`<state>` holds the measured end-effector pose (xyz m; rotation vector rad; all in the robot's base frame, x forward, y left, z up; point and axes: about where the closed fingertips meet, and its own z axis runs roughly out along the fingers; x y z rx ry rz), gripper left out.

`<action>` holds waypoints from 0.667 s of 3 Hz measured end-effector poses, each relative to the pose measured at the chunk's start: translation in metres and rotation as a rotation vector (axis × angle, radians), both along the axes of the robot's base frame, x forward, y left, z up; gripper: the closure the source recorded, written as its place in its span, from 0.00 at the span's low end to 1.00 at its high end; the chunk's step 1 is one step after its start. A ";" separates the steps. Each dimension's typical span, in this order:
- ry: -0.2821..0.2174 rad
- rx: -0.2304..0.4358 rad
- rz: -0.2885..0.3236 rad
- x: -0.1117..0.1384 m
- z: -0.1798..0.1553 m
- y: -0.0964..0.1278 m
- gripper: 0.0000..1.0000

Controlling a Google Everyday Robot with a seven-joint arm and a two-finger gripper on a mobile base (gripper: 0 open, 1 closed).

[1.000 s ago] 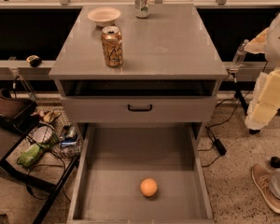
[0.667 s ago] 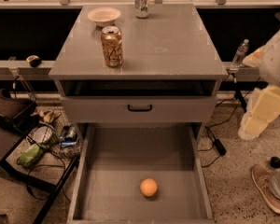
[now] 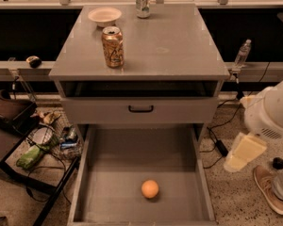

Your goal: Pick orange from middle drawer and place on counter

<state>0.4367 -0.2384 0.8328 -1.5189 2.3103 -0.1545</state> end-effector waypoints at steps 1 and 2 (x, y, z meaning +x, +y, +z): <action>-0.013 0.060 -0.061 -0.019 -0.054 0.013 0.00; -0.039 0.170 -0.093 -0.037 -0.091 0.051 0.00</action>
Offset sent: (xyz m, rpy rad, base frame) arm -0.0330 0.1036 -0.1199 0.3505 -0.1757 -0.1439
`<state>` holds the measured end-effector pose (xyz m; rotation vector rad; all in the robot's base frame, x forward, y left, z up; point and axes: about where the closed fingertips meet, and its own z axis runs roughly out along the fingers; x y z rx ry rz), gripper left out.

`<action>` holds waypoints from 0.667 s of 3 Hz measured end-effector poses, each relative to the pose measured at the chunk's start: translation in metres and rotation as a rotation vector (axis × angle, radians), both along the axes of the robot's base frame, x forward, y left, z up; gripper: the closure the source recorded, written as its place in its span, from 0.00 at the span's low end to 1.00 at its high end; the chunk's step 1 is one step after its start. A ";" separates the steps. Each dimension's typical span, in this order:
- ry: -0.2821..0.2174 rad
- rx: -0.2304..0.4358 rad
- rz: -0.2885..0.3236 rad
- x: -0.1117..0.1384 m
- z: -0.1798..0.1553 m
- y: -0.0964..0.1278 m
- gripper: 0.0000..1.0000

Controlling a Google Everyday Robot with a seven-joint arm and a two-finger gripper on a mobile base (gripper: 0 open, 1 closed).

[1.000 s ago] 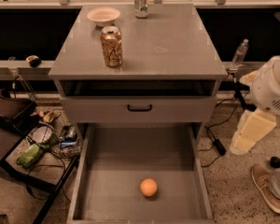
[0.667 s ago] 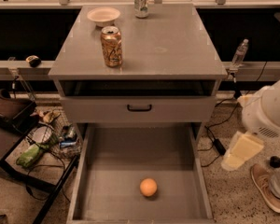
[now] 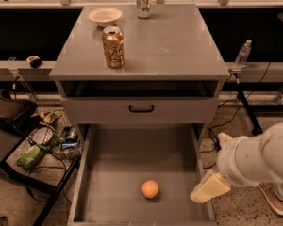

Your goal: Pick orange from middle drawer and place on counter

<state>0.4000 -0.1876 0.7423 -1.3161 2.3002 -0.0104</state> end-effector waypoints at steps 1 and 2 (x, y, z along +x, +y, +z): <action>-0.084 0.107 0.007 0.002 -0.003 0.061 0.00; -0.084 0.096 0.006 0.004 -0.001 0.056 0.00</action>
Offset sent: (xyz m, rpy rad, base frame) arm -0.0004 0.0435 -0.0038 0.0746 -0.0576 0.0051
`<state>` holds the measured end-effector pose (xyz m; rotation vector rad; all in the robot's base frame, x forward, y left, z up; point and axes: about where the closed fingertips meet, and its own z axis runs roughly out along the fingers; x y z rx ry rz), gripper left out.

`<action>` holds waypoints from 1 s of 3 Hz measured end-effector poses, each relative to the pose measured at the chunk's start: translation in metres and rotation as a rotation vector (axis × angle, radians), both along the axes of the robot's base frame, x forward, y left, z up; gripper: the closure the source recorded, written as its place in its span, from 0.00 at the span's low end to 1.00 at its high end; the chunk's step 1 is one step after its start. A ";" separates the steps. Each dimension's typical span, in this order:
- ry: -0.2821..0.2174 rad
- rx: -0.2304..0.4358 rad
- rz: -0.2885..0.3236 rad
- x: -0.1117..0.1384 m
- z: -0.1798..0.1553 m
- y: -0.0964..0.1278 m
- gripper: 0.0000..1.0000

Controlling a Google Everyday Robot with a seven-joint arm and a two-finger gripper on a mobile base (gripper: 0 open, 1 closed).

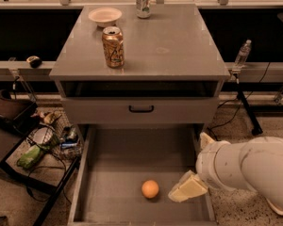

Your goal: Pick orange from middle drawer and place on counter

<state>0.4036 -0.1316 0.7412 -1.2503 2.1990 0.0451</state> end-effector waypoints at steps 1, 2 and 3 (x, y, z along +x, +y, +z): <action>-0.004 -0.021 0.008 0.001 -0.018 0.016 0.00; 0.007 -0.025 0.069 0.002 -0.075 0.052 0.00; 0.000 -0.051 0.120 0.006 -0.119 0.061 0.00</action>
Offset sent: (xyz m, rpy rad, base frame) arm 0.0380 0.1293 -0.1910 0.0978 0.0438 -0.1118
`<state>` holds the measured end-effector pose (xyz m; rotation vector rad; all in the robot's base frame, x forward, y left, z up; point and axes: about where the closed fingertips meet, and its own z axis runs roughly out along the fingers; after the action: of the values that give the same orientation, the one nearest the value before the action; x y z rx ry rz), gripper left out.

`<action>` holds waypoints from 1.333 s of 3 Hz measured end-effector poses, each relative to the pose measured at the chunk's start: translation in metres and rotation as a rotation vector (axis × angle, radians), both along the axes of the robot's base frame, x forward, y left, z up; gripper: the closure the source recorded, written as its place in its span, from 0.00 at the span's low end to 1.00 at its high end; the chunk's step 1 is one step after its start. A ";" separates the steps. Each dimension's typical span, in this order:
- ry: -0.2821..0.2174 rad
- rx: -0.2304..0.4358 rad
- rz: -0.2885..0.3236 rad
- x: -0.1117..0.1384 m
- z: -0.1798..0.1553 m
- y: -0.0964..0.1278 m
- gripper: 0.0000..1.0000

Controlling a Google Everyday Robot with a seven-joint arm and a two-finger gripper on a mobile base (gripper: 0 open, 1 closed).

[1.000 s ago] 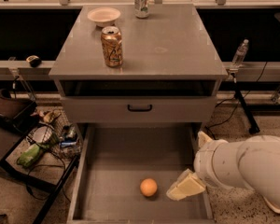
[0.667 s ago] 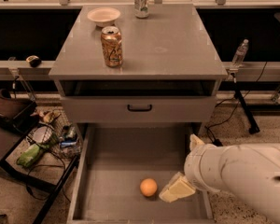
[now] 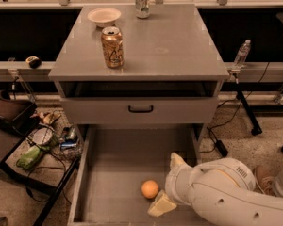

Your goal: Pick orange from middle drawer and place on counter

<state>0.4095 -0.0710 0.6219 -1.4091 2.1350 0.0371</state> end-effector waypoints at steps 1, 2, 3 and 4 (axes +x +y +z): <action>0.030 -0.010 0.010 0.028 -0.028 0.005 0.00; 0.056 -0.005 0.003 0.069 -0.055 0.021 0.00; 0.113 0.041 -0.037 0.091 -0.087 0.045 0.00; 0.146 0.064 -0.085 0.091 -0.096 0.049 0.00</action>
Offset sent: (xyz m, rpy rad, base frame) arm 0.1058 0.1301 -0.1949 0.0873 0.1338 -0.2851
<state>0.5000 -0.0223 0.5264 -1.3132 2.2896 0.1789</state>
